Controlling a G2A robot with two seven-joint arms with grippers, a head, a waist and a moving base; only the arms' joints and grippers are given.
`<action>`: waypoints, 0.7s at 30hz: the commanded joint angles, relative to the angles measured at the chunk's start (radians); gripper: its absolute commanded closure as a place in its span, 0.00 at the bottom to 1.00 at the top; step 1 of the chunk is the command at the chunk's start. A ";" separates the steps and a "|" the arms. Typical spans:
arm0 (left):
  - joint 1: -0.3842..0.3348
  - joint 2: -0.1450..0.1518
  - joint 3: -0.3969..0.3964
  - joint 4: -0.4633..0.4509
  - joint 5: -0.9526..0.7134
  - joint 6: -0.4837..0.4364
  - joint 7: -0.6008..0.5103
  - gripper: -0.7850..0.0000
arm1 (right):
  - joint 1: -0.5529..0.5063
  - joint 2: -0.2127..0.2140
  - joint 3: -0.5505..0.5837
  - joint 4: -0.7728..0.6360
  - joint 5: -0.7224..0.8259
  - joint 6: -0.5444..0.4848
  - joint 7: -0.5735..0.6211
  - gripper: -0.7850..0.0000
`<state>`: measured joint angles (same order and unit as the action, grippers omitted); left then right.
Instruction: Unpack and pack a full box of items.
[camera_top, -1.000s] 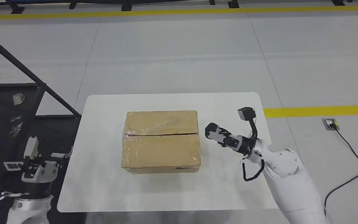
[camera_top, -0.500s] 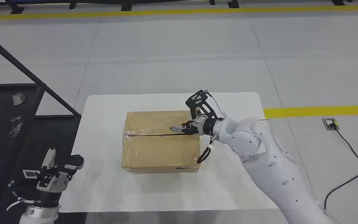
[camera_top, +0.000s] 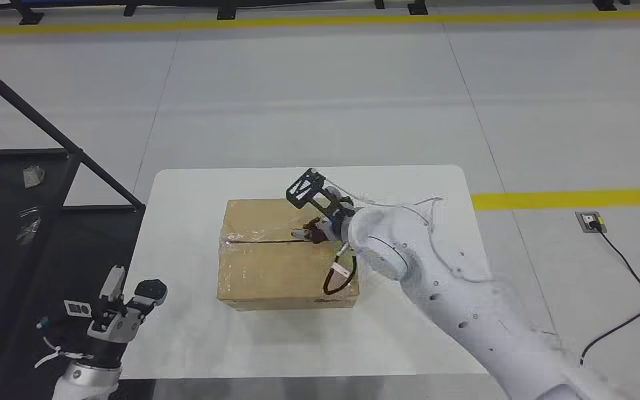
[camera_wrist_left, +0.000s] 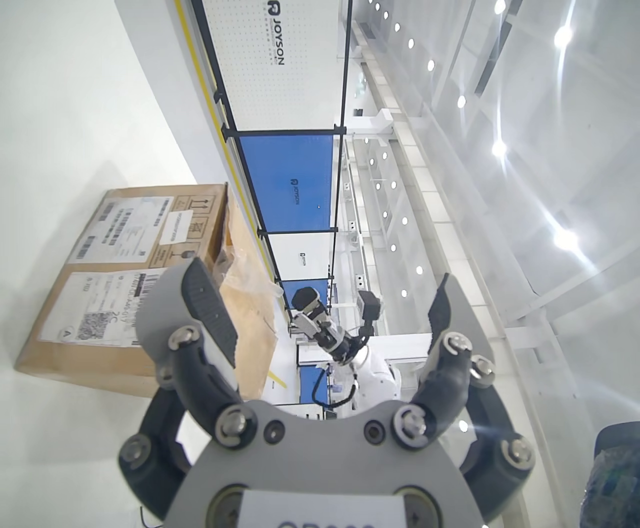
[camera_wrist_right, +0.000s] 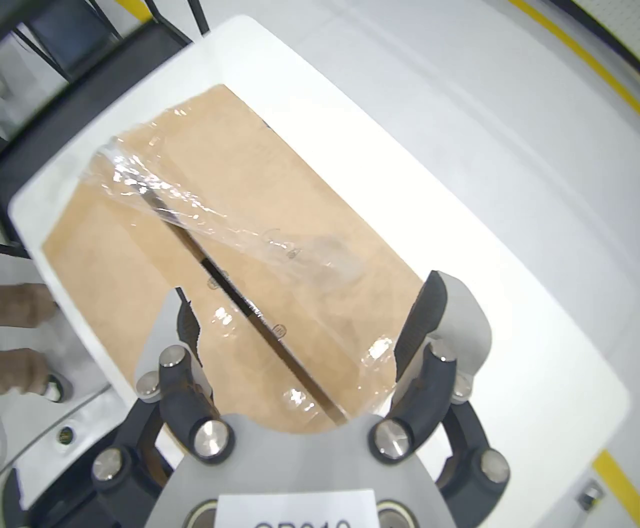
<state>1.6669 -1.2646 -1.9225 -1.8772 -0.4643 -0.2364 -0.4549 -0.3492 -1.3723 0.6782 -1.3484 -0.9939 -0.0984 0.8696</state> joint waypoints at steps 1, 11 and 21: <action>0.006 -0.001 0.005 -0.004 0.001 -0.006 0.003 0.00 | 0.062 -0.027 -0.046 0.060 -0.012 0.013 0.019 0.00; 0.024 -0.002 0.016 -0.003 -0.012 -0.016 0.011 0.00 | 0.216 -0.135 -0.143 0.287 0.026 0.018 0.037 0.32; 0.016 -0.001 0.027 -0.011 -0.003 -0.008 0.019 0.00 | 0.268 -0.203 -0.183 0.433 0.056 -0.011 0.108 0.40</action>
<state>1.6839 -1.2659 -1.8960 -1.8886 -0.4684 -0.2453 -0.4366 -0.0841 -1.5699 0.4977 -0.9270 -0.9404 -0.1067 0.9724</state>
